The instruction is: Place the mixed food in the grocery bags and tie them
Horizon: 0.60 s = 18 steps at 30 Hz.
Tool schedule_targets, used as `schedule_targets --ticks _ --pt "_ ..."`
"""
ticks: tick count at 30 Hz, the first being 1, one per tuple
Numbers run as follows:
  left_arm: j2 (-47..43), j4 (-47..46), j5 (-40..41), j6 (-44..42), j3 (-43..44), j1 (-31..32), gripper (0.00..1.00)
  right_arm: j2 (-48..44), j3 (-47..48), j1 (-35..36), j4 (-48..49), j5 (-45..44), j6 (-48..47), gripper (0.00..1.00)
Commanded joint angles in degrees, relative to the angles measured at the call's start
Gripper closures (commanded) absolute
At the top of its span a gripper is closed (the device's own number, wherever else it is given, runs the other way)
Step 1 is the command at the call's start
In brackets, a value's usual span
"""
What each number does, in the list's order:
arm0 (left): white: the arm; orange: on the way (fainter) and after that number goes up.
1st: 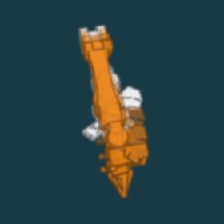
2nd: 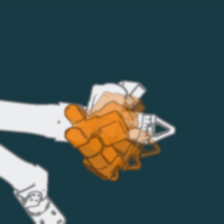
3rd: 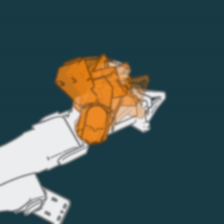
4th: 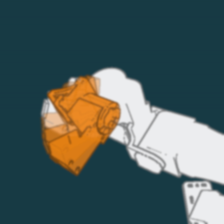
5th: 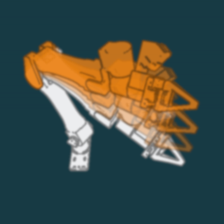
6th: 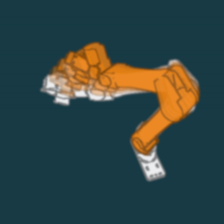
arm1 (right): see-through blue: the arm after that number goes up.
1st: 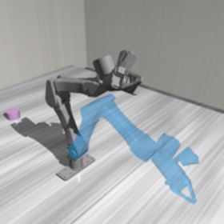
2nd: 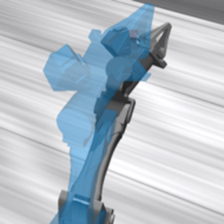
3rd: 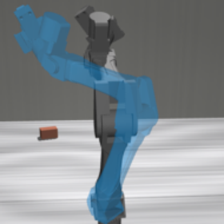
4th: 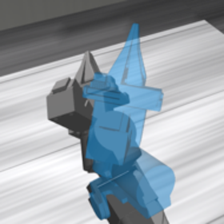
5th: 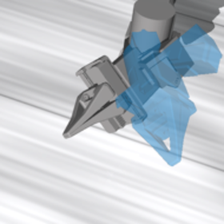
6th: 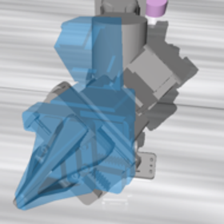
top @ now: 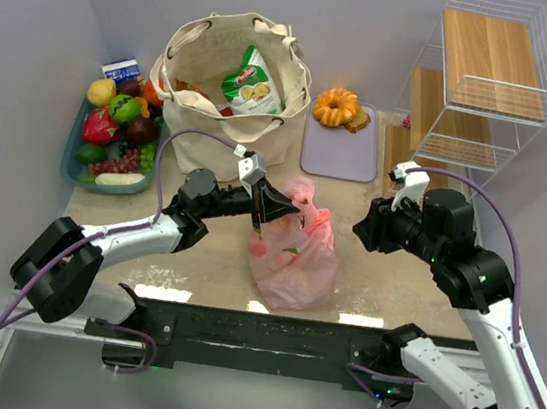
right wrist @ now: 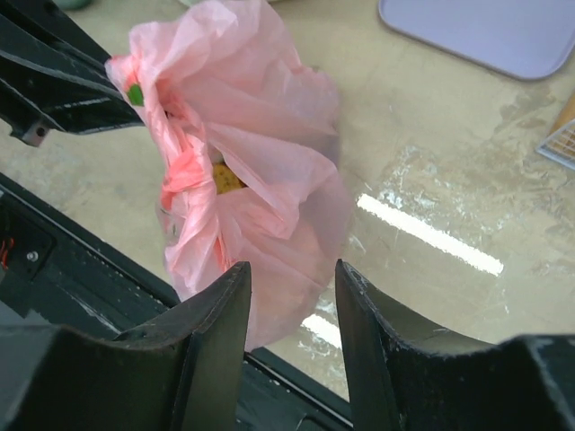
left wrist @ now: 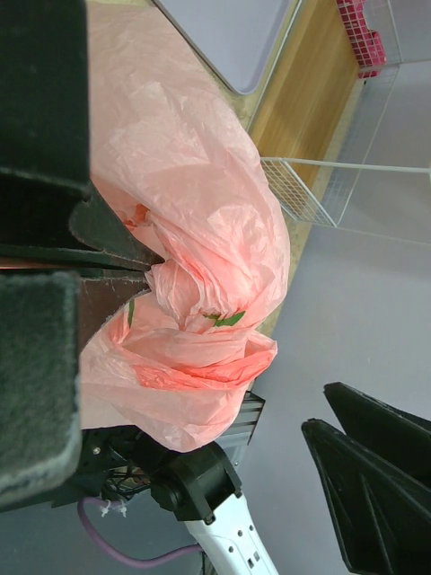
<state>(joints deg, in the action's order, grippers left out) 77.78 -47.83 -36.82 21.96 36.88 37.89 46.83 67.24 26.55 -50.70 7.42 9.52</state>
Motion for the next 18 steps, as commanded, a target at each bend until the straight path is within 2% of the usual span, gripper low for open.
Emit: schedule_targets --ticks 1,18 --pt "-1.0 -1.4 0.6 -0.2 1.5 -0.3 1.0 2.2 -1.4 -0.2 -2.2 2.0 -0.8 0.54" --pt "-1.0 -0.9 0.6 -0.3 1.7 -0.3 1.0 -0.9 -8.5 0.1 1.4 7.8 1.8 0.49"
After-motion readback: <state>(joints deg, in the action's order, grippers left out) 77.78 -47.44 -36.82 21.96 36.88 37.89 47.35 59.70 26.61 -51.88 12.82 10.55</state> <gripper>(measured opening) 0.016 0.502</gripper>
